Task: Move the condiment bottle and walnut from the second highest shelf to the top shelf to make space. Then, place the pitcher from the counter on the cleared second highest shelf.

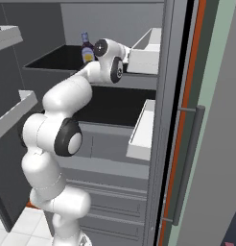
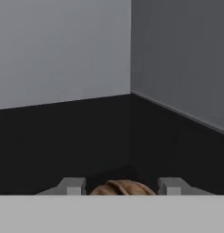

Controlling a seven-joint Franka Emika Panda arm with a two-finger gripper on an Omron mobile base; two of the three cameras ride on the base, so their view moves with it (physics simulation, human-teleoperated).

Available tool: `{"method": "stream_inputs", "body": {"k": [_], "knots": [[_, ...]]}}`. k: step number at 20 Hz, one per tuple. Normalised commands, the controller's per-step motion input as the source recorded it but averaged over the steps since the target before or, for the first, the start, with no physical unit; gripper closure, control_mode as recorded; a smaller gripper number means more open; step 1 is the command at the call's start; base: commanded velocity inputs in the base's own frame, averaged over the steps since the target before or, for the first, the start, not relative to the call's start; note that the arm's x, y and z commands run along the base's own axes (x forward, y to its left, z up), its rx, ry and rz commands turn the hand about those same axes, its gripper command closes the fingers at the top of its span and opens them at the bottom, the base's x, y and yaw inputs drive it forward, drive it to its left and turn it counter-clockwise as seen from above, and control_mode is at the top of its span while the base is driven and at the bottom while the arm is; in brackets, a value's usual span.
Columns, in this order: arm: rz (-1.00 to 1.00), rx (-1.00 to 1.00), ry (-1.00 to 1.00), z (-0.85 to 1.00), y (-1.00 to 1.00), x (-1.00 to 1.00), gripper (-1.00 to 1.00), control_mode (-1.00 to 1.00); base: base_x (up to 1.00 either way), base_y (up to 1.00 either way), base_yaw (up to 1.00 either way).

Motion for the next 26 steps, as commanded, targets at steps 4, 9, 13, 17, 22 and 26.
{"method": "stream_inputs", "body": {"k": [4, 9, 13, 17, 22, 26], "knots": [[0.10, 0.06, 0.00, -0.23, -0.29, 0.76, 1.00, -1.00, 0.00, 0.00, 0.00], [0.09, 0.01, 0.00, -0.23, -0.07, 0.53, -1.00, -1.00, 0.00, 0.00, 0.00], [0.06, 0.00, 0.00, -0.01, 0.00, 0.17, -1.00, -1.00, 0.00, 0.00, 0.00], [0.03, 0.00, 0.00, 0.48, 0.05, 0.00, -1.00, -1.00, 0.00, 0.00, 0.00], [0.03, -0.07, 0.00, 0.54, 0.20, -0.24, -1.00, -1.00, 0.00, 0.00, 0.00], [0.01, -0.12, 0.02, 0.21, 0.32, -0.58, -1.00, -1.00, 0.00, 0.00, 0.00]]}}
